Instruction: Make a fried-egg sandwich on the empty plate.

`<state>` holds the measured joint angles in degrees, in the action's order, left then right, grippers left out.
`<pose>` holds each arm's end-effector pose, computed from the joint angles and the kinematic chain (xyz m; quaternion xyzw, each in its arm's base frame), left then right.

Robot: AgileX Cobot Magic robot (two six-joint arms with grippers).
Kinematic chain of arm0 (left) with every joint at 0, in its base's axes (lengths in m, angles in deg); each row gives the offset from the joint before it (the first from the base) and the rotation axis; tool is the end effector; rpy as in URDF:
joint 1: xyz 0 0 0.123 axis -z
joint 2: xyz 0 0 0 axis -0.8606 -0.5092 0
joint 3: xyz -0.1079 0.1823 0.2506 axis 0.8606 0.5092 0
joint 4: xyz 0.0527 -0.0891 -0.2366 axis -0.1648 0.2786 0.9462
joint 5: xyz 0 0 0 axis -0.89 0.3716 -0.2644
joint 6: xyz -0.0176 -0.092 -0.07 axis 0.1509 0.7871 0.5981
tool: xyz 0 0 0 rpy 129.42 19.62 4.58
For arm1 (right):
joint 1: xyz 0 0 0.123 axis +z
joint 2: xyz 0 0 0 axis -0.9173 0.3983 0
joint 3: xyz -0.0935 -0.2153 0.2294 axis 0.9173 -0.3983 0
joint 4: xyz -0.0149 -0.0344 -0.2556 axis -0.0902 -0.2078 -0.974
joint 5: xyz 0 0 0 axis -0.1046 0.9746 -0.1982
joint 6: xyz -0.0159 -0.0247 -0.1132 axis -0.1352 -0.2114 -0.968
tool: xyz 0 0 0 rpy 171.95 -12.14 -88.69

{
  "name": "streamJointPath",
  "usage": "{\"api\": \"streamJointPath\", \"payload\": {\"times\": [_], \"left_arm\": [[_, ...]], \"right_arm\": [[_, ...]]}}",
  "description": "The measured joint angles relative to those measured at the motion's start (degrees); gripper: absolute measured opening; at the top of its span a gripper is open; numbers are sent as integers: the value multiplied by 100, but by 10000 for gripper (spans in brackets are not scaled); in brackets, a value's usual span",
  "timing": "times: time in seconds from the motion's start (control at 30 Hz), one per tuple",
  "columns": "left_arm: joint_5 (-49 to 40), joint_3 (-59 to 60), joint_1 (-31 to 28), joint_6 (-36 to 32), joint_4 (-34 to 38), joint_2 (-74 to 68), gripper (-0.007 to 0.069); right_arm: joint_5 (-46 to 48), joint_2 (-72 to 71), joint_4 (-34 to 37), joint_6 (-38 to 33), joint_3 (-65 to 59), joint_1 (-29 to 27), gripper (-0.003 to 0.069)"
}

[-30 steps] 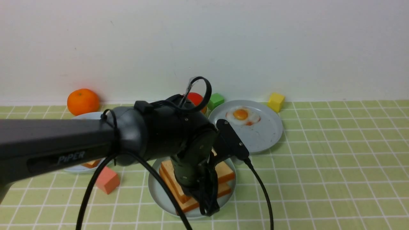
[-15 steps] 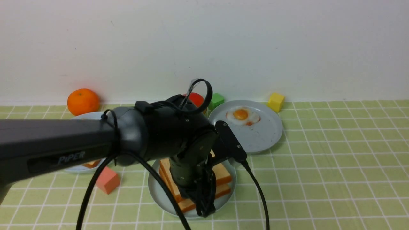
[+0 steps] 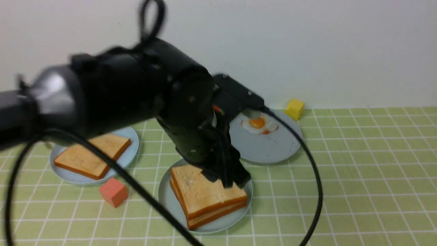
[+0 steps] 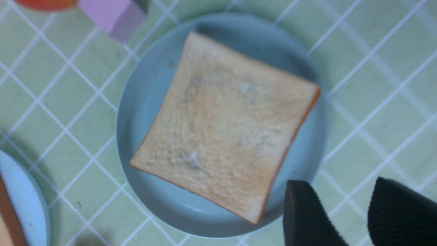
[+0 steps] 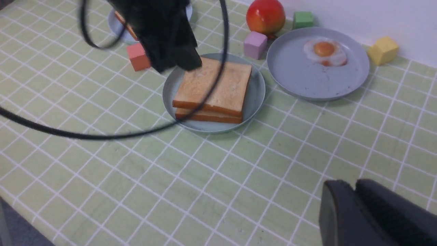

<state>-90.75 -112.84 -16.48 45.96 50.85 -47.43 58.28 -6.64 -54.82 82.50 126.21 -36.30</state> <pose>0.2714 -0.2439 0.3475 0.3619 0.8845 -0.0776 0.2839 0.0402 0.0363 0.4101 -0.2470 0.8338 0.1694 0.4637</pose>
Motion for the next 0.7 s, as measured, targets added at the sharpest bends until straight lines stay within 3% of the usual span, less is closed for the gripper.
{"api": "streamJointPath", "payload": {"times": [0.13, 0.23, 0.4, 0.5, 0.7], "left_arm": [[537, 458, 0, -57, 553, 1585, 79], [1275, 1434, 0, -92, 890, 2853, -13], [2680, 3196, 0, -92, 1181, 4592, -13], [3756, 4834, 0, -92, 1234, 5819, -13], [4889, 6390, 0, -92, 1252, 7162, -13]], "right_arm": [[383, -19, -274, 552, -5, 0, 88], [675, -191, -623, 1007, -151, 0, 88], [812, -812, -878, 1533, -572, 0, 73], [859, -1535, -969, 1965, -1024, 0, 4], [380, -2489, -1099, 2628, -1742, 0, -4]]}}
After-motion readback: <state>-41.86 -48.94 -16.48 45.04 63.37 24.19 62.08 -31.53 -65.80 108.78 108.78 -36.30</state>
